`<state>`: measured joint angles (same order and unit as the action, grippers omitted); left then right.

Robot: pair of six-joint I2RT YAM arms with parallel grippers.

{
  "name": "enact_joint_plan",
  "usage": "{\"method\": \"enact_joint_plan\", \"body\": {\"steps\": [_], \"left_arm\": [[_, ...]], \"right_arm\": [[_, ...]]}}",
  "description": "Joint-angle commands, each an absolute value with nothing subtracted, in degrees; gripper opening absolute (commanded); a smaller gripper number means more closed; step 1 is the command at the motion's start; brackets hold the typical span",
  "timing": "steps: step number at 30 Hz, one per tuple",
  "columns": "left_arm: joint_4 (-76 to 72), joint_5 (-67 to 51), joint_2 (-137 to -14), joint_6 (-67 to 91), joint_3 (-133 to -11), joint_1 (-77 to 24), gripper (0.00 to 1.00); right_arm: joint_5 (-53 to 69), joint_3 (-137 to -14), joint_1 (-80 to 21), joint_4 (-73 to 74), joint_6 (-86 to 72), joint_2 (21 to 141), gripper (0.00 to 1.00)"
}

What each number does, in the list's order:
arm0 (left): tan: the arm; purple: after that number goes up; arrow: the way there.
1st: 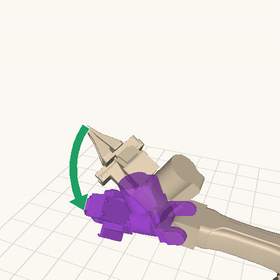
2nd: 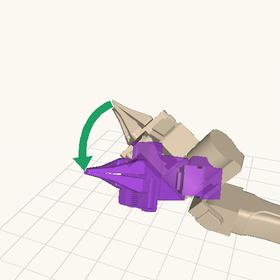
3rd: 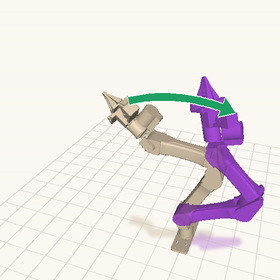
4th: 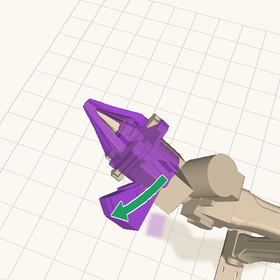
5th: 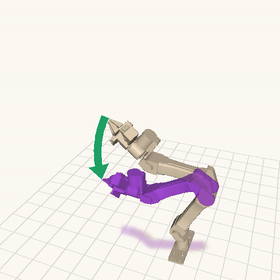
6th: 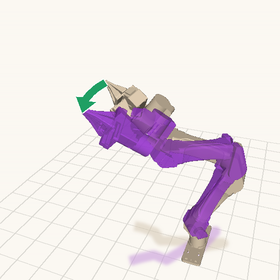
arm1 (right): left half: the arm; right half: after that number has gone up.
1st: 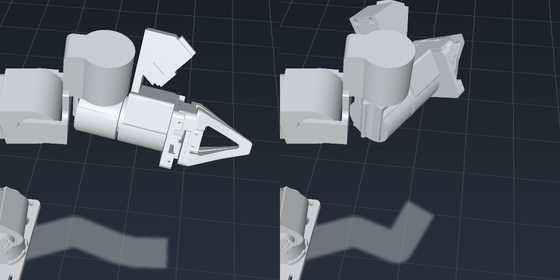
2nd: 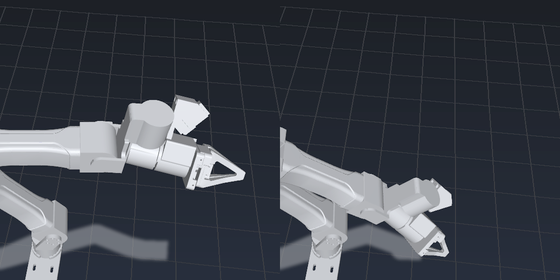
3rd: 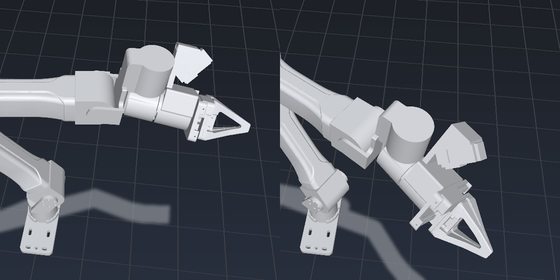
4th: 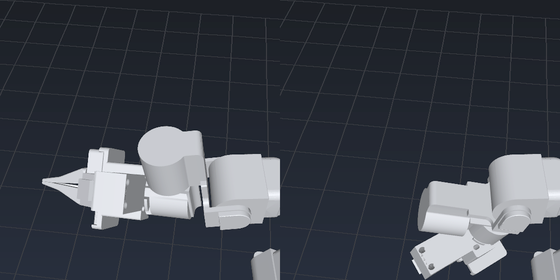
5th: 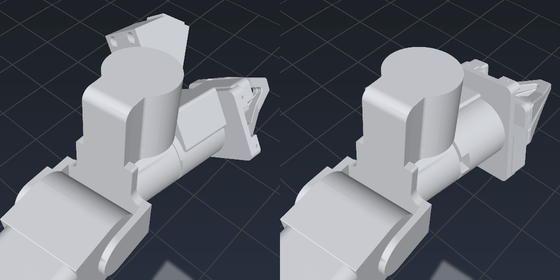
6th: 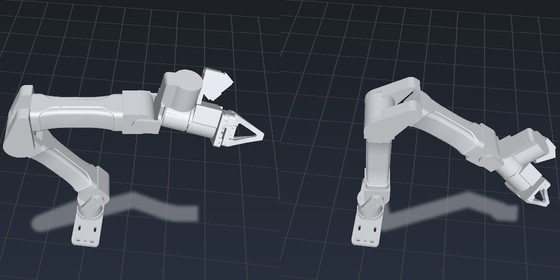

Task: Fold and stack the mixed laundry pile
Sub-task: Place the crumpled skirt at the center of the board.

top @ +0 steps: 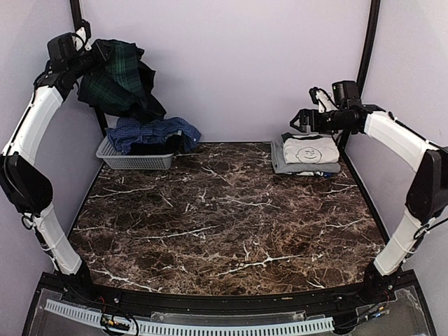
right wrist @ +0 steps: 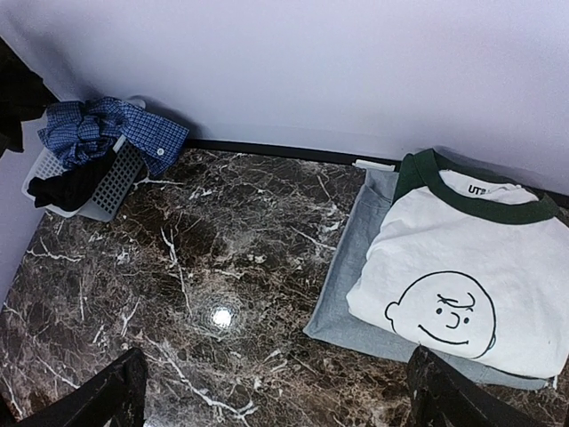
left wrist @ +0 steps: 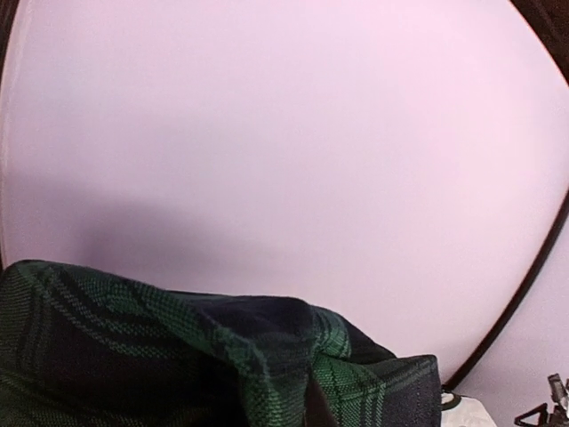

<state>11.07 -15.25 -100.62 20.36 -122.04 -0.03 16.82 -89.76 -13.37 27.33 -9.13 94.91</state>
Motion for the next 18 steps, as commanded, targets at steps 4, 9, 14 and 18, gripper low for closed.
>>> {"method": "enact_joint_plan", "body": {"steps": [4,9,14,18], "left_arm": [[7.64,-29.22,-96.27,15.45,-128.14,-10.50,0.00],[5.53,-35.00,-93.38,18.92,-122.42,-17.94,0.00],[6.69,-42.64,-89.93,18.97,-111.53,-24.52,0.00],[5.66,-40.31,-79.87,17.72,-86.19,-24.82,0.07]], "right_arm": [[18.35,-88.68,-13.89,25.22,-10.15,91.76,0.99],[18.32,-87.26,-13.89,25.33,-10.24,90.11,0.99],[18.01,-85.84,-13.84,26.30,-9.89,87.87,0.99],[18.75,-83.28,-13.89,26.77,-9.35,85.43,0.99]]}}
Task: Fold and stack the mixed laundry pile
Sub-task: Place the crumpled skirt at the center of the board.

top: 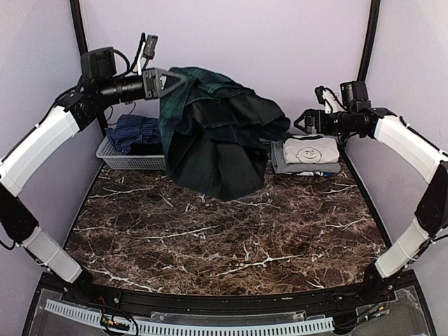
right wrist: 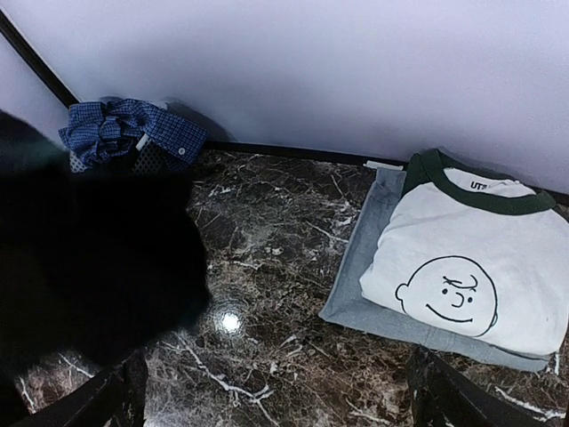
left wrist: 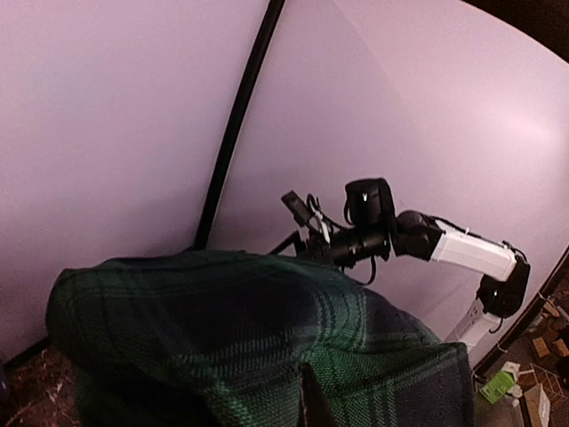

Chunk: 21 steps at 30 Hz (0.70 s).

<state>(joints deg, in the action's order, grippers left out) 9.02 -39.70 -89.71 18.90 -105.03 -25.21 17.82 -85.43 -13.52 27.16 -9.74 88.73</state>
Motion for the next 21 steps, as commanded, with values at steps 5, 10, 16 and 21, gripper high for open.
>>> {"method": "enact_joint_plan", "body": {"steps": [5,10,16,21], "left_arm": [[15.40,-17.75,-72.94,16.92,-63.55,-21.92,0.69],[10.78,-22.40,-68.56,21.97,-50.06,-15.58,0.93],[13.48,-19.62,-75.42,17.16,-52.12,-27.37,0.99],[13.90,-14.90,-83.11,19.41,-52.07,-32.79,0.99]], "right_arm": [[23.69,-78.25,-13.91,27.36,-9.31,82.51,0.99],[27.71,-71.58,-15.91,27.79,-8.90,80.65,0.98],[27.86,-64.33,-19.73,27.43,-8.70,81.18,0.96],[26.89,-63.40,-21.49,25.44,-8.22,86.32,0.96]]}}
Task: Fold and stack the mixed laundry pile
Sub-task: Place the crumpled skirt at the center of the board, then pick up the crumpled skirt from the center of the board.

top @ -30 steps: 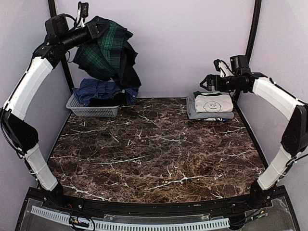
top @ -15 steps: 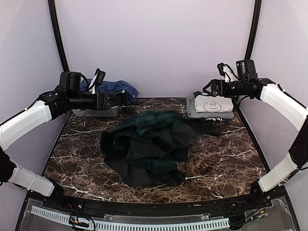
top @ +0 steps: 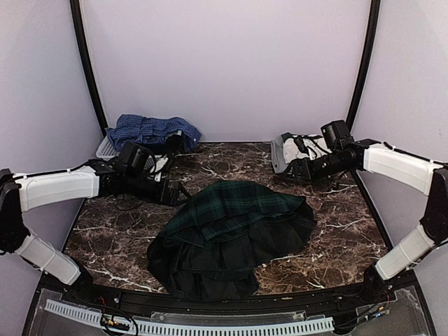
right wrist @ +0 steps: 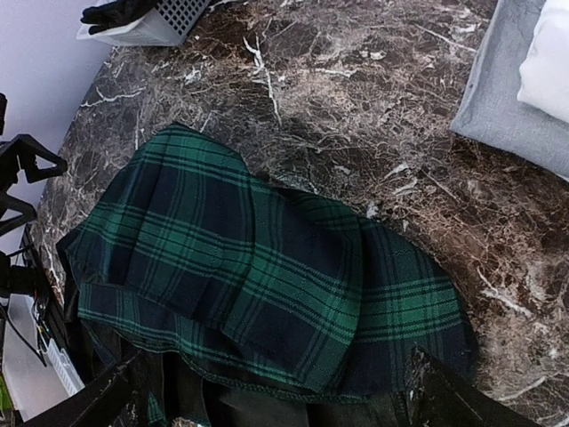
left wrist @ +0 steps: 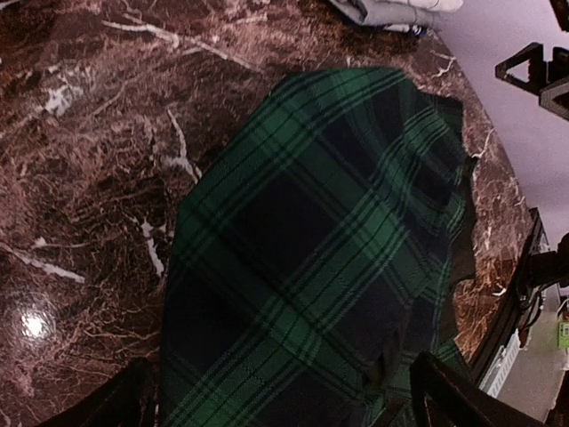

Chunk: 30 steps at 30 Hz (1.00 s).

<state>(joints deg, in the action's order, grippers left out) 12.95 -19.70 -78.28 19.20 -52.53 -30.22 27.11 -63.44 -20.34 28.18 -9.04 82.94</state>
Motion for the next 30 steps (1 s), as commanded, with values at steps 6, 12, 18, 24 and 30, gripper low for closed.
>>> {"method": "enact_joint_plan", "body": {"steps": [6,12,18,24,30], "left_arm": [[10.48,-14.05,-92.63,20.55,-55.24,-34.79,0.99],[8.45,-17.99,-100.22,20.36,-58.87,-34.89,0.92],[5.22,-19.08,-100.51,20.58,-59.68,-34.56,0.46],[5.94,-22.52,-102.70,20.49,-63.71,-32.06,0.16],[3.55,-27.08,-103.17,22.27,-66.46,-27.85,0.00]], "right_arm": [[23.62,-72.17,-22.95,25.56,-5.76,98.97,0.96],[27.60,-82.43,-24.53,28.38,-2.80,109.81,0.95],[28.07,-88.13,-25.21,29.60,-1.69,116.65,0.89],[34.81,-96.39,-25.30,34.56,0.75,122.52,0.65],[36.54,-102.22,-25.31,37.43,1.42,122.59,0.00]]}}
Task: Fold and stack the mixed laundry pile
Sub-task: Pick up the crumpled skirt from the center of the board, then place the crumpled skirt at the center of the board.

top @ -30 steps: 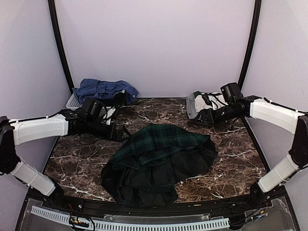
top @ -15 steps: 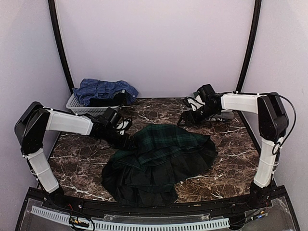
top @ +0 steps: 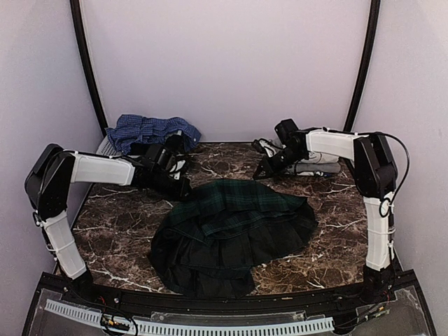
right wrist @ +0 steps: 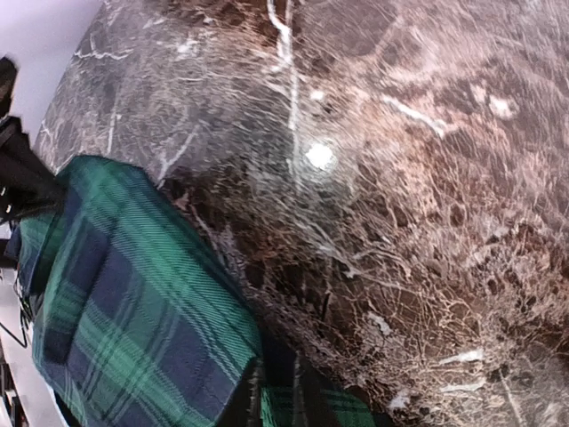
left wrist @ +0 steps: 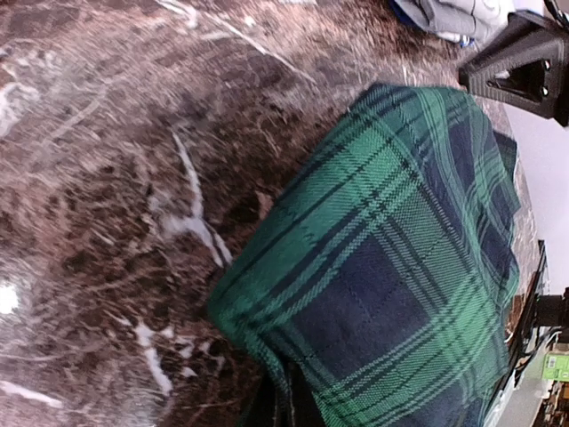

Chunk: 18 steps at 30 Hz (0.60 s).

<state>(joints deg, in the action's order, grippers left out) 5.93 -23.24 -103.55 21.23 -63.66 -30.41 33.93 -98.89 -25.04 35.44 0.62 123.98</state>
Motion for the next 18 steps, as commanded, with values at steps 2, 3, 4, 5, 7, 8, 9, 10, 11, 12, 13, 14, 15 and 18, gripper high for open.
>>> {"method": "enact_joint_plan", "body": {"steps": [2,3,4,5,7,8,9,10,11,12,13,14,15,18], "left_arm": [[4.56,-26.30,-102.70,21.19,-69.26,-27.15,0.00],[5.93,-25.19,-102.10,20.61,-71.59,-27.02,0.00],[7.59,-24.81,-101.76,19.17,-74.32,-27.00,0.00],[8.41,-23.87,-100.83,18.51,-75.75,-26.99,0.00],[10.76,-22.92,-98.99,15.84,-79.54,-26.98,0.00],[12.38,-23.75,-98.19,15.04,-81.98,-27.11,0.00],[13.27,-24.31,-96.29,12.40,-82.96,-27.92,0.00],[14.43,-24.91,-95.08,10.64,-83.91,-28.72,0.00],[14.95,-24.76,-92.10,6.61,-83.88,-30.89,0.00],[16.15,-24.73,-88.53,4.19,-82.89,-32.41,0.00],[16.78,-24.85,-86.71,-0.49,-82.01,-35.96,0.00],[18.37,-25.35,-83.25,-2.66,-79.30,-37.80,0.00],[19.20,-25.55,-81.75,-5.83,-77.57,-41.84,0.00],[21.67,-23.39,-76.95,-7.94,-66.67,-53.11,0.00]], "right_arm": [[35.39,-103.62,-25.29,37.21,0.41,120.86,0.00],[35.20,-104.39,-25.31,37.06,0.08,119.82,0.00],[34.97,-105.16,-25.31,36.95,0.01,118.30,0.00],[34.66,-105.95,-25.31,36.85,0.00,117.03,0.00],[33.64,-106.94,-25.27,36.64,-1.57,114.67,0.00],[32.48,-107.49,-25.22,36.98,-1.67,113.57,0.00],[31.71,-107.75,-25.22,37.31,-1.67,112.58,0.00],[31.09,-107.61,-25.11,37.23,-1.68,111.27,0.00],[30.06,-106.60,-25.04,36.78,-1.98,109.84,0.00],[29.40,-105.69,-24.99,36.37,-2.20,108.39,0.00],[28.92,-104.61,-24.78,36.19,-2.42,106.87,0.00],[28.35,-103.42,-24.49,35.91,-2.81,105.45,0.00],[27.84,-101.85,-24.25,35.42,-3.26,103.85,0.00],[27.35,-96.87,-23.92,34.36,-3.45,99.86,0.00]]}}
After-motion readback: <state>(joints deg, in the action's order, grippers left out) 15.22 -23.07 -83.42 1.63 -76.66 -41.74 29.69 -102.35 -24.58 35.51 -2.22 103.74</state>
